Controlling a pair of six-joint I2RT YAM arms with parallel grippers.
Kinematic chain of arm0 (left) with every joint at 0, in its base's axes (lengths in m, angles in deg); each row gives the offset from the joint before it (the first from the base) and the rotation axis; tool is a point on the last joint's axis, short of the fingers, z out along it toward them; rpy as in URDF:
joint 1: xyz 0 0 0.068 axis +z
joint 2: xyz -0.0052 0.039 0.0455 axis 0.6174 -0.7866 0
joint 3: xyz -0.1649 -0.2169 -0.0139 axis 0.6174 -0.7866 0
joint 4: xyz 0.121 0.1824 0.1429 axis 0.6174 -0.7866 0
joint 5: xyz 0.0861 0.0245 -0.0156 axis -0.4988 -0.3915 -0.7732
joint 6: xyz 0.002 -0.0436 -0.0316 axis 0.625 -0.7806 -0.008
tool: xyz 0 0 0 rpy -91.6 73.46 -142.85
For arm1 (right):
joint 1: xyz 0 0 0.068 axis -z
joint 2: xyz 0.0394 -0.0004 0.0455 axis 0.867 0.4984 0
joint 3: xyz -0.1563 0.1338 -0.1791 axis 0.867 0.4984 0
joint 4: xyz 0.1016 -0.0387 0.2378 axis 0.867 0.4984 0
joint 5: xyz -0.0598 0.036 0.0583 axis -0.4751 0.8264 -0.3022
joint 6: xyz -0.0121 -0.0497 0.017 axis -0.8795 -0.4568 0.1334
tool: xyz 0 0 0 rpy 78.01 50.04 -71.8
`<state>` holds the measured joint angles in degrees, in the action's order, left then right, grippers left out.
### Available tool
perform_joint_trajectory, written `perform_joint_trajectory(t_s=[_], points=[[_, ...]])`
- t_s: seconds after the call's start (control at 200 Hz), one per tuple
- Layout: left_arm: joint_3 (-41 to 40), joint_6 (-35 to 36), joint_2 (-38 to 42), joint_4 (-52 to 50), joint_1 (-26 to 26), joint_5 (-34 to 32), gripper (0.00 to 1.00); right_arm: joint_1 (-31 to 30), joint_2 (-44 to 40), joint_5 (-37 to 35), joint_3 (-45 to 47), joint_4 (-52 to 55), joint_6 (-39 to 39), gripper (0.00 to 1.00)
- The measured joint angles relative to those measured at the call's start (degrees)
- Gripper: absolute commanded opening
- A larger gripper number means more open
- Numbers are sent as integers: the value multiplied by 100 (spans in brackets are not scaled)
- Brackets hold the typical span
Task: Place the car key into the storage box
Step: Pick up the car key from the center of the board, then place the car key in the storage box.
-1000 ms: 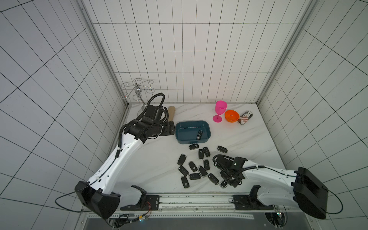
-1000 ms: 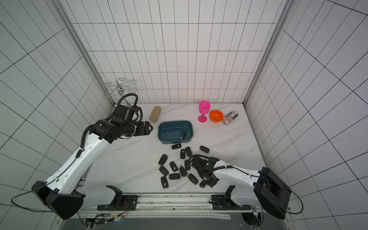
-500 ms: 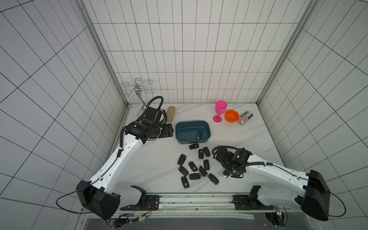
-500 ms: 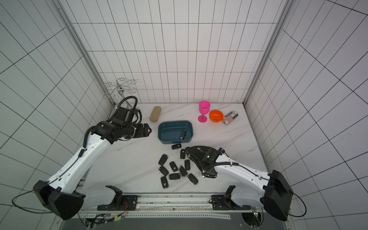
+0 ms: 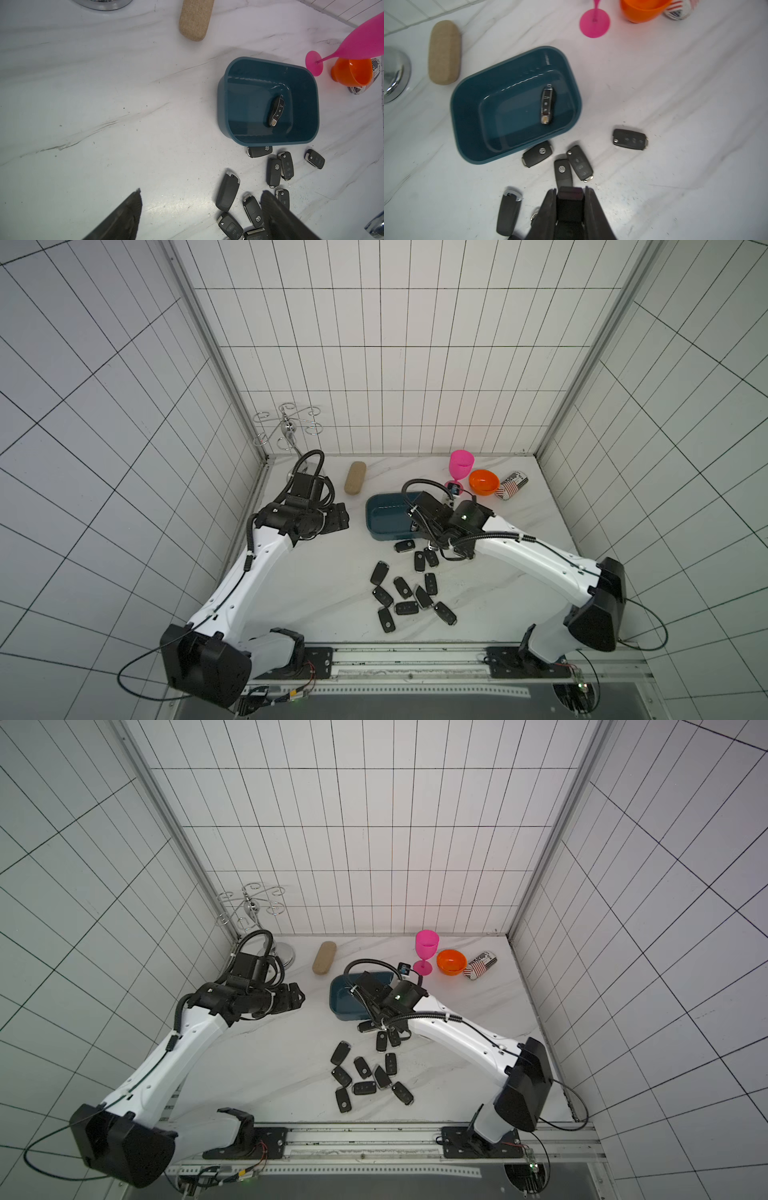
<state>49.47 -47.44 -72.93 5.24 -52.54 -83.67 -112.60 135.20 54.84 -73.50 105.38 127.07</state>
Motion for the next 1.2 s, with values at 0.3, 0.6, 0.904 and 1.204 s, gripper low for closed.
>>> perform_joint_trajectory(t_s=[0.3, 0.6, 0.904, 1.204], points=[[-170, 4, 74, 188, 256, 83, 87, 588, 1298, 1685, -776, -1458, -1757, 0], [-238, -20, 94, 282, 363, 63, 87, 866, 2461, 2771, -1740, -1797, -2520, 0], [-269, -20, 72, 284, 389, 61, 87, 903, 3484, 3112, -2400, -1777, -2645, 0], [-269, -15, -144, 280, 426, 90, 88, 964, 3648, 3051, -2618, -1722, -2710, 0]])
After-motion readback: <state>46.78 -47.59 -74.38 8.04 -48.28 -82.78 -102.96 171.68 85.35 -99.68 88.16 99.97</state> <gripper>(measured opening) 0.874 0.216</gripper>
